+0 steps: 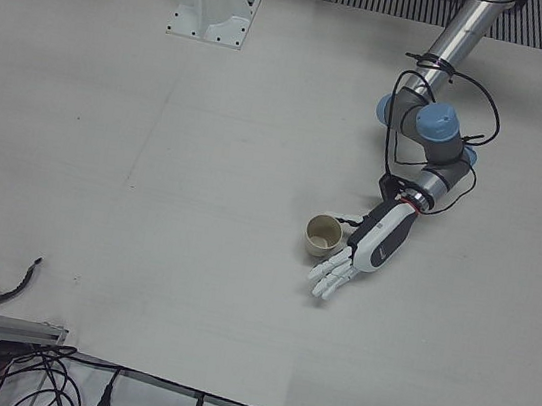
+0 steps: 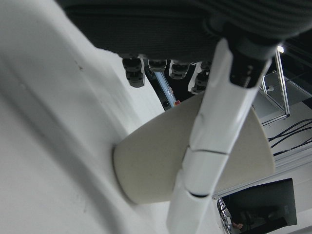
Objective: Pour water
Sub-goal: 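Move the left hand to the beige paper cup and wrap fingers around it, then close the left hand fingers firmly around the beige cup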
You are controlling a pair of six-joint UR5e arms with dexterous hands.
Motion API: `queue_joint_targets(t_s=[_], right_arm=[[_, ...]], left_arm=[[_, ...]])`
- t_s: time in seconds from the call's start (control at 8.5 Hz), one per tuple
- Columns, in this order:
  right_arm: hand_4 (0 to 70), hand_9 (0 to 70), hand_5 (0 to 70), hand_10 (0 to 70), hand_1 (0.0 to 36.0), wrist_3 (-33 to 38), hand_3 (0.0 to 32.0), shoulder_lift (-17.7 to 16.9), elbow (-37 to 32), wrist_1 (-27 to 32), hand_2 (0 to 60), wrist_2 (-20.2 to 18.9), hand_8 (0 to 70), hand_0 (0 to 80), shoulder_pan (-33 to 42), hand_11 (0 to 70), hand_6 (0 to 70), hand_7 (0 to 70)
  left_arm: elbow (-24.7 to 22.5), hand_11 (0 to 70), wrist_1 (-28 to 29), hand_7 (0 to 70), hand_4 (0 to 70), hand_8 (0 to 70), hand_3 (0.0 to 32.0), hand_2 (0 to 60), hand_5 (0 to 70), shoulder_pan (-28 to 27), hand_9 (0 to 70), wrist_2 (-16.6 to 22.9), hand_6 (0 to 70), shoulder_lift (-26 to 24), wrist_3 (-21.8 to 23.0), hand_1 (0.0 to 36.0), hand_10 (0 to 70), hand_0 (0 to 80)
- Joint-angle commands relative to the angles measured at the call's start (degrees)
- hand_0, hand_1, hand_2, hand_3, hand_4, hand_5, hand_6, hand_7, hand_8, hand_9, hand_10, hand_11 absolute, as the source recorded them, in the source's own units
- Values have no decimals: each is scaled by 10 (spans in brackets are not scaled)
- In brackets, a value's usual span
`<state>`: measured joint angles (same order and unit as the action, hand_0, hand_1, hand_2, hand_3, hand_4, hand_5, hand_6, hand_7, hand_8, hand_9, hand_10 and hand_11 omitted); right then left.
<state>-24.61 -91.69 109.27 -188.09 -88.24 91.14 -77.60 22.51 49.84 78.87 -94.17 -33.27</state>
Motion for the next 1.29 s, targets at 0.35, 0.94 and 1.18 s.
queue_joint_targets(t_s=[0.35,0.94,1.18], right_arm=[[5,30,73,0,202,1,92,0,0,2,137,1,57,518,0,0,64,77],[9,30,73,0,203,2,90,0,-1,4,140,1,57,519,0,0,64,74],[8,32,73,0,202,2,86,0,-1,5,140,1,59,518,0,0,66,79]], left_arm=[[-1,138,-10,52,252,38,0,0,0,-4,10,4,50,-1,8,360,58,800],[1,137,-24,54,261,37,0,0,0,-4,8,5,51,-22,7,360,57,800],[2,138,-24,53,263,37,0,0,0,-4,9,6,50,-21,6,360,58,800]])
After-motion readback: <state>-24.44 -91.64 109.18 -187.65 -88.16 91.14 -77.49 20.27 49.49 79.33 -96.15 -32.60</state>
